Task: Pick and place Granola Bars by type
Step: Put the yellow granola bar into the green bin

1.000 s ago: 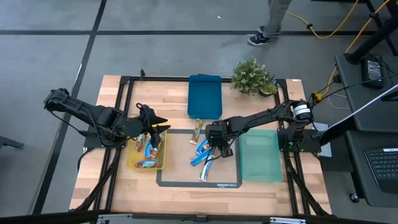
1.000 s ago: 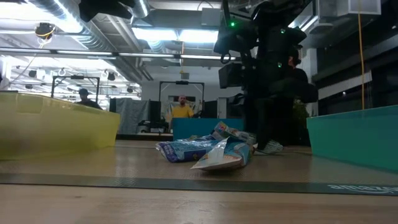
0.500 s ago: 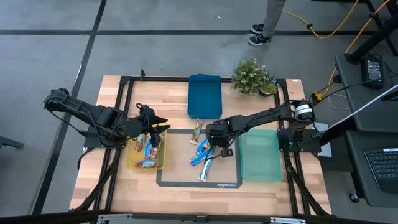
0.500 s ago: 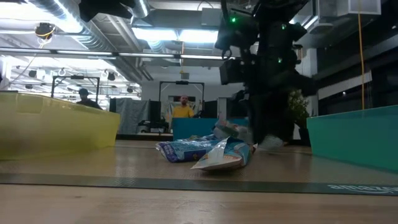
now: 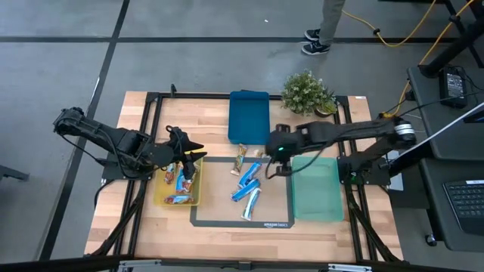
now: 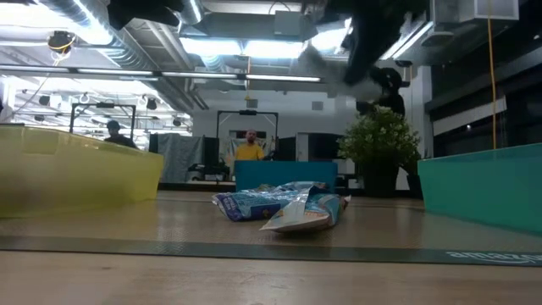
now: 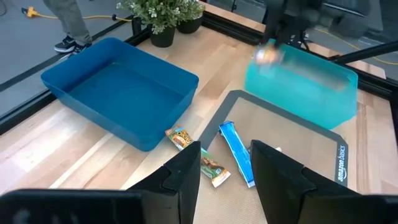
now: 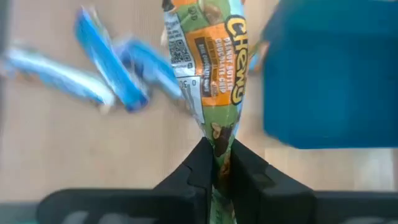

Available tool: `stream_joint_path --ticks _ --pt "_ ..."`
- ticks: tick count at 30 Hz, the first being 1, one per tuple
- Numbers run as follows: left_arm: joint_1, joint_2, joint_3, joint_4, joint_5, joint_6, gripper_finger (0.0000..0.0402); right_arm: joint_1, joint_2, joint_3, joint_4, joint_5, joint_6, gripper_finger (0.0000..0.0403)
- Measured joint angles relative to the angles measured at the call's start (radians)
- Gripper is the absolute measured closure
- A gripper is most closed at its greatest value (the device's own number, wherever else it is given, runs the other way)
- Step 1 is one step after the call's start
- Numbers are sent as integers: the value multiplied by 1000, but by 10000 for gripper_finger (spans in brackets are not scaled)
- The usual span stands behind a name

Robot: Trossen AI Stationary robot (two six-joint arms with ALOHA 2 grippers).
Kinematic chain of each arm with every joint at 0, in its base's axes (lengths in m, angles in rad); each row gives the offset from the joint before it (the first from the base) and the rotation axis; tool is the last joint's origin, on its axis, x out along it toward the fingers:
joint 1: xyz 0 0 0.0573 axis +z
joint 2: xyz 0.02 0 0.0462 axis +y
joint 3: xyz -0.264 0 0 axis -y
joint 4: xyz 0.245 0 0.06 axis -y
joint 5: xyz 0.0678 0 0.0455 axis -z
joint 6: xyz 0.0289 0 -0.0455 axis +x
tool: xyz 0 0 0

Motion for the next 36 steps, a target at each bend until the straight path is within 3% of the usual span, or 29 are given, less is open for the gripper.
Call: stream_joint_path --ticks 7,17,21,29,36 --pt "0 0 0 -1 0 13 272 0 -174 -45 -1 107 100 355" --pt "0 0 0 -1 1 34 279 27 -320 -61 -78 116 247 353" --pt "0 0 0 0 1 34 284 86 -416 -61 -189 120 370 353" --pt "0 0 -1 -1 -14 43 292 275 -591 -61 -431 249 678 352" --pt "0 0 -1 -1 -35 44 295 322 -636 -61 -457 292 753 352"
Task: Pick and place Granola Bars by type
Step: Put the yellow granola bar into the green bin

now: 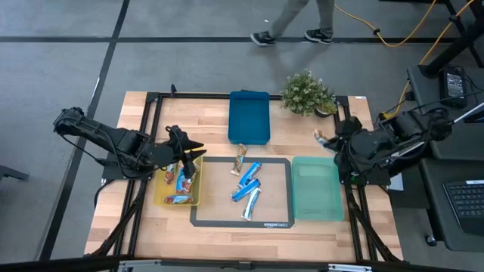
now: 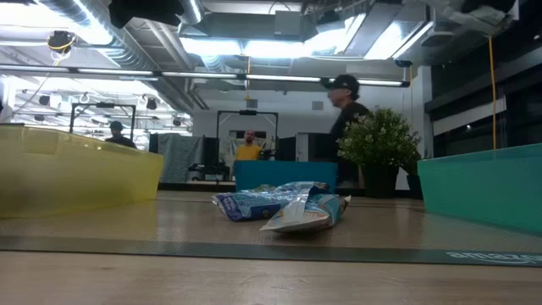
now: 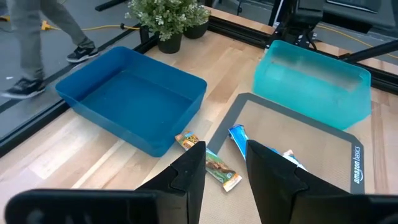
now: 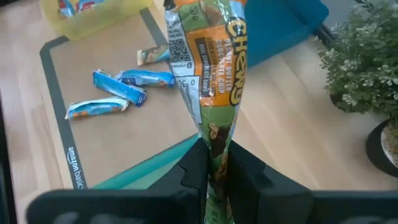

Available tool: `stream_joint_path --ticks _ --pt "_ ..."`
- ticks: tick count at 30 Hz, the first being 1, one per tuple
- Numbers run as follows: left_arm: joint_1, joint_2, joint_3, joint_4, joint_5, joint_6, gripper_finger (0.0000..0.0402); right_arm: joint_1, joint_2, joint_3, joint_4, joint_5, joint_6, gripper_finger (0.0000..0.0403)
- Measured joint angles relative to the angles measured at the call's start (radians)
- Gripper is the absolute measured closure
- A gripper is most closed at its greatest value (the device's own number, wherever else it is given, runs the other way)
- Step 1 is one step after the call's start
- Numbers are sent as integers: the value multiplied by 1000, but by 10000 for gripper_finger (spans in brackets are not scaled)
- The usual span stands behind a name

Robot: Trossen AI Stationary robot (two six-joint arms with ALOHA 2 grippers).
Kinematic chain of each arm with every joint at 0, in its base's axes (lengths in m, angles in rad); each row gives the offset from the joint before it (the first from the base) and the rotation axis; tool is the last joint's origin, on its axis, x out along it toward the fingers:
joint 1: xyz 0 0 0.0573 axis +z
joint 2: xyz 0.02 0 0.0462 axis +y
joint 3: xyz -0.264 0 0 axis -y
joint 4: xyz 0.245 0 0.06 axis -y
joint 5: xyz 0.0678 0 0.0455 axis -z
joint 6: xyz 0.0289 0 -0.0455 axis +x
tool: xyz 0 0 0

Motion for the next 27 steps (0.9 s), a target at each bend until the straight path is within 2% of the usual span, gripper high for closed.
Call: stream_joint_path --ticks 2,9,13,20,23,27 --pt "0 0 0 0 0 0 295 1 1 0 -9 -27 0 352" --pt "0 0 0 0 -1 -9 294 1 12 -38 -83 -225 2 352" --pt "0 0 0 0 -18 -9 295 1 -10 -177 -34 -311 0 352" --pt "0 0 0 0 -20 14 299 0 -62 -488 219 -448 33 352" --pt "0 0 0 0 -20 14 300 0 -64 -566 286 -495 86 352" --pt "0 0 0 0 -29 15 300 0 -64 -631 342 -509 137 352"
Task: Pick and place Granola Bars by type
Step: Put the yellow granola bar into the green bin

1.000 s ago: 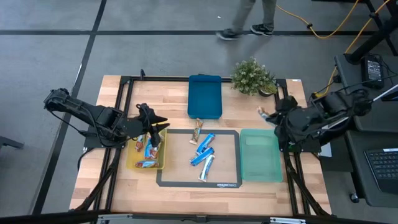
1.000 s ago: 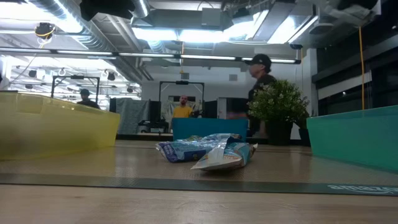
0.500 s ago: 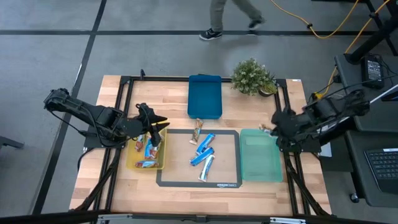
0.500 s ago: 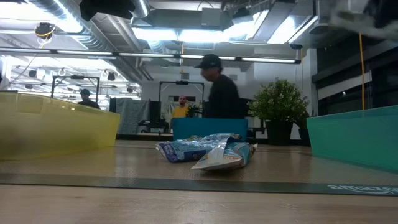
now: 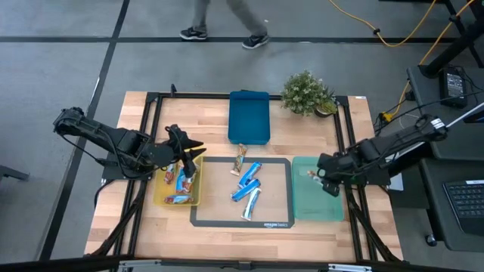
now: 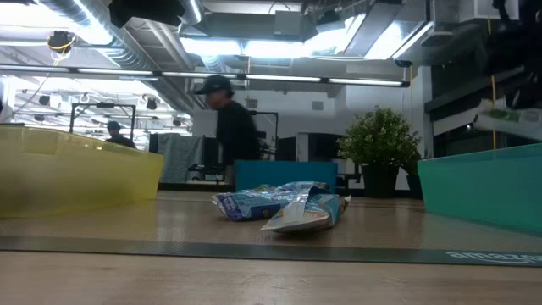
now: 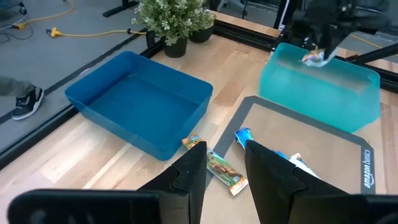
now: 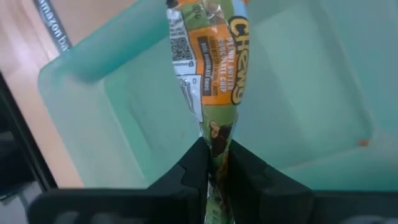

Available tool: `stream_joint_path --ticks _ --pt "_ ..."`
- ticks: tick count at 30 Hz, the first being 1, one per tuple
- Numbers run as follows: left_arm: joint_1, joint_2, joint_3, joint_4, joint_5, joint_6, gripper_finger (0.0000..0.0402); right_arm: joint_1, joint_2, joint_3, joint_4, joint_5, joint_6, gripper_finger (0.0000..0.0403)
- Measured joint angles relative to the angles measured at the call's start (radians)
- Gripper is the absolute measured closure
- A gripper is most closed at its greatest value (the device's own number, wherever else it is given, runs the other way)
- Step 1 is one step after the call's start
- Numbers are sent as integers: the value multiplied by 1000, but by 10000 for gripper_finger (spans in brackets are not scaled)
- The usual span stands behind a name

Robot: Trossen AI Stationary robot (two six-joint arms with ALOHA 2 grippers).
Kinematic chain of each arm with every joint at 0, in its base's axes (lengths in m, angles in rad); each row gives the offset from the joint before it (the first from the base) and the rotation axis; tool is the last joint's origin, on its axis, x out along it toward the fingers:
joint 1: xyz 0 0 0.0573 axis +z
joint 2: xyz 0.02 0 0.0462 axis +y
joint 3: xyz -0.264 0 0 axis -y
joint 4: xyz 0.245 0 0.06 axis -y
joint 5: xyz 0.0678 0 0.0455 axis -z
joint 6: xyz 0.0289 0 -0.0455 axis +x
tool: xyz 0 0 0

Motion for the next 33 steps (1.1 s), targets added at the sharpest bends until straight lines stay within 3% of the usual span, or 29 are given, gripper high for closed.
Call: stream_joint_path --ticks 5,10,21,33 --pt "0 0 0 0 -22 0 302 0 0 -94 72 -1 73 352" --pt "0 0 0 0 -22 0 302 0 1 -182 139 -65 99 352" --pt "0 0 0 0 -23 -18 304 0 1 -204 162 -70 52 349" --pt "0 0 0 0 -23 -18 304 0 1 -202 190 -67 46 227"
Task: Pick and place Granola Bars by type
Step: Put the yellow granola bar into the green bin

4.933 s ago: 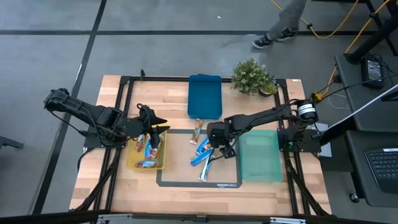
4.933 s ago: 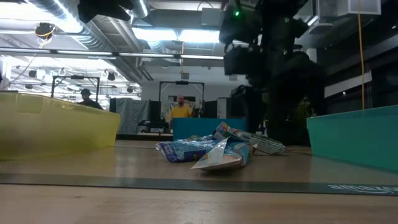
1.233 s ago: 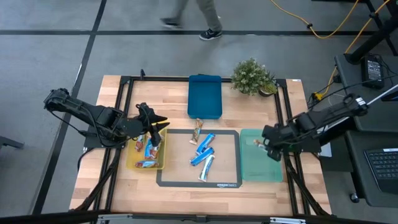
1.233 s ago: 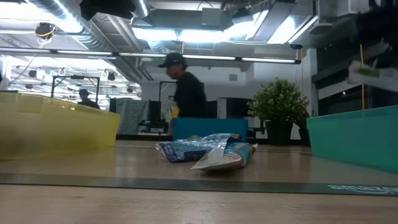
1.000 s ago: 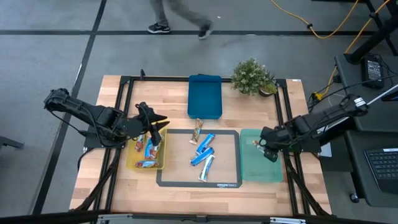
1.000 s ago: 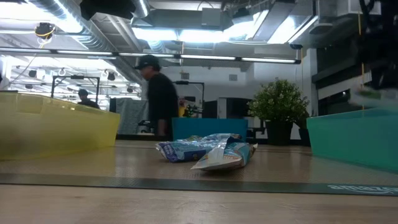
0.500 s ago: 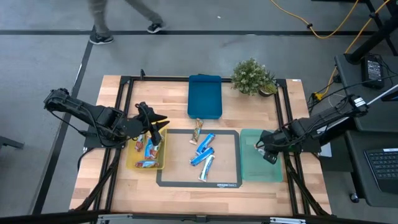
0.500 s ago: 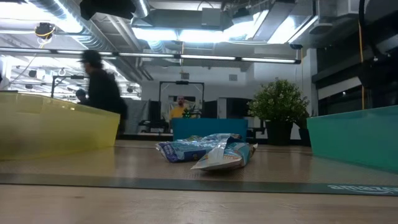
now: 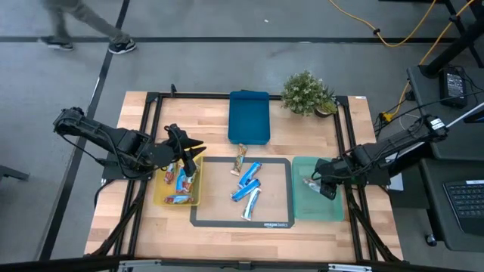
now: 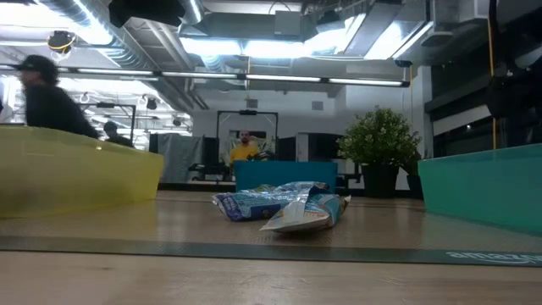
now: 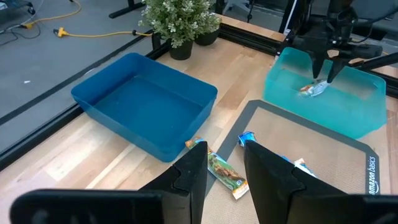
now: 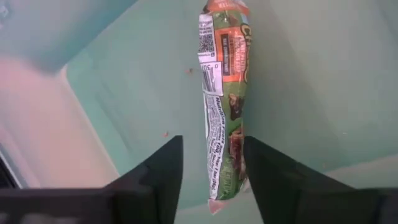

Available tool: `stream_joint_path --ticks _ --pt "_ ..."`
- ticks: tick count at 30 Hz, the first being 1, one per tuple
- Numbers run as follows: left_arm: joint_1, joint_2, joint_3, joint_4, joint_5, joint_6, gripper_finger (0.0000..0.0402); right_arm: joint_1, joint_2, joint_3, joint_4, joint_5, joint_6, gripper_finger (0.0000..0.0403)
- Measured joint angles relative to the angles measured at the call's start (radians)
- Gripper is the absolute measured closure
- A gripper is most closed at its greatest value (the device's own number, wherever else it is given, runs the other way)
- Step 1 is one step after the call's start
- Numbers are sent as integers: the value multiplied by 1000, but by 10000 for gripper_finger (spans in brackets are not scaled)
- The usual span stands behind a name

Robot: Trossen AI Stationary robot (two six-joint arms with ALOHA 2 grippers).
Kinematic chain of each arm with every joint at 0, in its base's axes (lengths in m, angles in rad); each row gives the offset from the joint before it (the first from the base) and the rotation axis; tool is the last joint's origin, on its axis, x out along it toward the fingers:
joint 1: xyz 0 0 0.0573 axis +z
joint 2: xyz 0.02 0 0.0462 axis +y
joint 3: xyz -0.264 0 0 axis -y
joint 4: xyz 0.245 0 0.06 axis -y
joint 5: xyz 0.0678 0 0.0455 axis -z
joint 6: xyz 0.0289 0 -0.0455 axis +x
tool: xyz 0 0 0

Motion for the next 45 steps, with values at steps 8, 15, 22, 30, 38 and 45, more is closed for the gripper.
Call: stream_joint_path --ticks 8,15,22,30,38,45 --pt "0 0 0 0 8 0 304 0 0 143 -56 55 -113 224" --pt "0 0 0 0 8 7 304 -10 16 371 -158 146 -310 243" --pt "0 0 0 0 1 19 304 -119 185 572 -165 147 -571 244" --pt "0 0 0 0 1 18 304 -255 441 806 -105 146 -913 245" --pt "0 0 0 0 10 3 304 -315 585 1020 -114 -5 -1190 244" --pt "0 0 0 0 9 0 304 -385 661 1141 -123 -145 -1384 244"
